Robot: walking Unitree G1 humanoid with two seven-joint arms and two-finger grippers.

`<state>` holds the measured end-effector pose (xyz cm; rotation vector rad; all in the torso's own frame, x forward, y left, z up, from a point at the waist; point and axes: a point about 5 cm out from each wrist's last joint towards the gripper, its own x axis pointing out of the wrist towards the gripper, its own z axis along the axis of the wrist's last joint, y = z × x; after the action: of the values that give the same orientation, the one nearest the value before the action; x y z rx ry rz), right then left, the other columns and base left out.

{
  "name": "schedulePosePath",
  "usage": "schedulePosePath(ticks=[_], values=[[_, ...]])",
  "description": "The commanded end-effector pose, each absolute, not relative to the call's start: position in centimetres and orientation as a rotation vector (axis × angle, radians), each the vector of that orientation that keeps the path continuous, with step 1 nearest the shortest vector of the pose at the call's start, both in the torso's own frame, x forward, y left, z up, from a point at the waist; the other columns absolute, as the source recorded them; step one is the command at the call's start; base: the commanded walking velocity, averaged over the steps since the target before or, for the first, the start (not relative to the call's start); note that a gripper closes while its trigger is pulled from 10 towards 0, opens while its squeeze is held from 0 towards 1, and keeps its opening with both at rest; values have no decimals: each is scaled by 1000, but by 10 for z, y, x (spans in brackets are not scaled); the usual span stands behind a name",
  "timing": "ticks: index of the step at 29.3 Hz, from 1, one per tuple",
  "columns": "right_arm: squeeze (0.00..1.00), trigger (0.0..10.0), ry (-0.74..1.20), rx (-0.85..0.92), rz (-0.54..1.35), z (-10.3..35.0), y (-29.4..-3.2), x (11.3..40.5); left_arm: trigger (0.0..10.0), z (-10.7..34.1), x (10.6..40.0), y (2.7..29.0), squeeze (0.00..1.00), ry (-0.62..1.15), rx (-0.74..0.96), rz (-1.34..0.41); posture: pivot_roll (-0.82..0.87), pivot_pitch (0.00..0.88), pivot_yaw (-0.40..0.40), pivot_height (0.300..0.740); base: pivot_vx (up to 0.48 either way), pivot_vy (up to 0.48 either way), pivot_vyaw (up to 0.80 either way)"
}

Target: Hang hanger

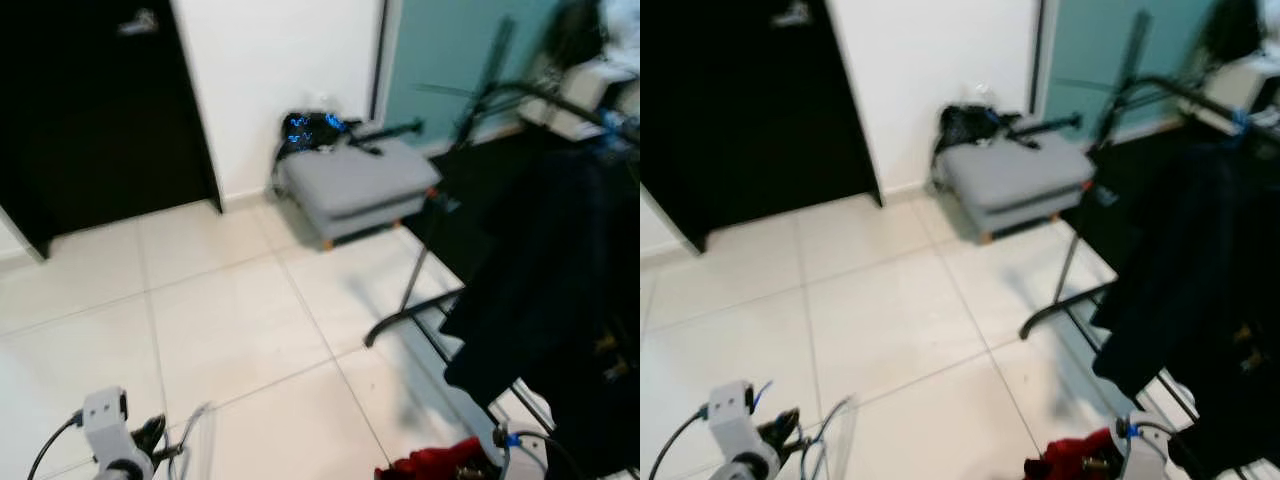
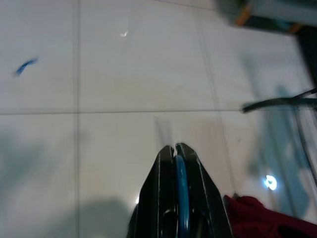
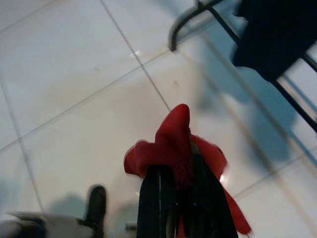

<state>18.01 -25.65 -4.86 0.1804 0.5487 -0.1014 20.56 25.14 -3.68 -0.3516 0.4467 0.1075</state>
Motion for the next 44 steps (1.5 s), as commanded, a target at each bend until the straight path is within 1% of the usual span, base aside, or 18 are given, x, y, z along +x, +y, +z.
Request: schedulePosePath(ticks=[1, 9, 13, 26, 44], values=[[0, 10000, 582, 176, -109, -54, -260, 169, 10000, -39, 205, 249, 0, 462, -356, 98, 96, 108, -30, 740, 0, 0, 763], [0, 10000, 592, 185, -104, -56, -262, 169, 10000, -39, 206, 247, 0, 463, -368, 92, 101, 96, -38, 740, 0, 0, 763], [0, 10000, 584, 185, -100, -56, -261, 170, 10000, -37, 209, 246, 0, 451, -367, 88, 98, 112, -43, 740, 0, 0, 763], [0, 10000, 567, 188, -93, -55, -259, 172, 10000, -35, 212, 245, 0, 446, -361, 62, 89, 121, -37, 740, 0, 0, 763], [0, 10000, 488, 179, -71, -48, -251, 183, 10000, -34, 213, 243, 0, 445, -362, 36, 80, 131, -30, 740, 0, 0, 763]])
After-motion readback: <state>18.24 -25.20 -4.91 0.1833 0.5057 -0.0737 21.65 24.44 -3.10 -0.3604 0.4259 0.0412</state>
